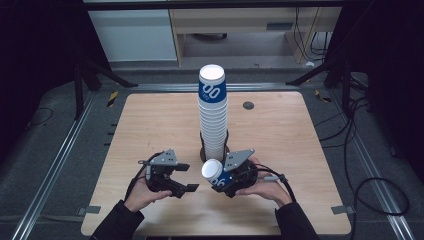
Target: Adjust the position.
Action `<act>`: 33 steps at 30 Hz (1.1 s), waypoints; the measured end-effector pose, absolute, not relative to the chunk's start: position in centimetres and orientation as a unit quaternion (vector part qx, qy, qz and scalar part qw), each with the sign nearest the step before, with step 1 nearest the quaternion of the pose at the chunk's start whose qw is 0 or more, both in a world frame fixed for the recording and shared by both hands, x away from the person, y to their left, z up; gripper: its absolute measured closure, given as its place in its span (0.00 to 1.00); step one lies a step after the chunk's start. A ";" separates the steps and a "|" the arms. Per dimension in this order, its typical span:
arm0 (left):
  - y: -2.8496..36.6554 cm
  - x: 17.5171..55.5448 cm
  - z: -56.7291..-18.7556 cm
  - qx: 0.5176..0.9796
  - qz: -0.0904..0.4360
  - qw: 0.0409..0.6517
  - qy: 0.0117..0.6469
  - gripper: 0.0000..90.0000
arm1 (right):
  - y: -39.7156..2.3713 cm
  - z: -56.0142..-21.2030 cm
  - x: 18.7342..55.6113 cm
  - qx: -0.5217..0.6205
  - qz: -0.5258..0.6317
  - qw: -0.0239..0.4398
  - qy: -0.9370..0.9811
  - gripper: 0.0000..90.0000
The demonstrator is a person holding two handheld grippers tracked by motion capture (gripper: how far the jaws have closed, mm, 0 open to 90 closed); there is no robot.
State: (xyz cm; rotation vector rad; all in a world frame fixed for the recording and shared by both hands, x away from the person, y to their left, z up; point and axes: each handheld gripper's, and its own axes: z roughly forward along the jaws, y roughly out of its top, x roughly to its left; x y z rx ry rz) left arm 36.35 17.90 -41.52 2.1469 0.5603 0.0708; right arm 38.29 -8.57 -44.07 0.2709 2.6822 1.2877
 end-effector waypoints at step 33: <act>14.9 36.4 -41.7 0.887 0.016 0.416 0.200 0.22 | -5.5 -45.2 37.5 0.048 0.404 0.063 0.911 0.24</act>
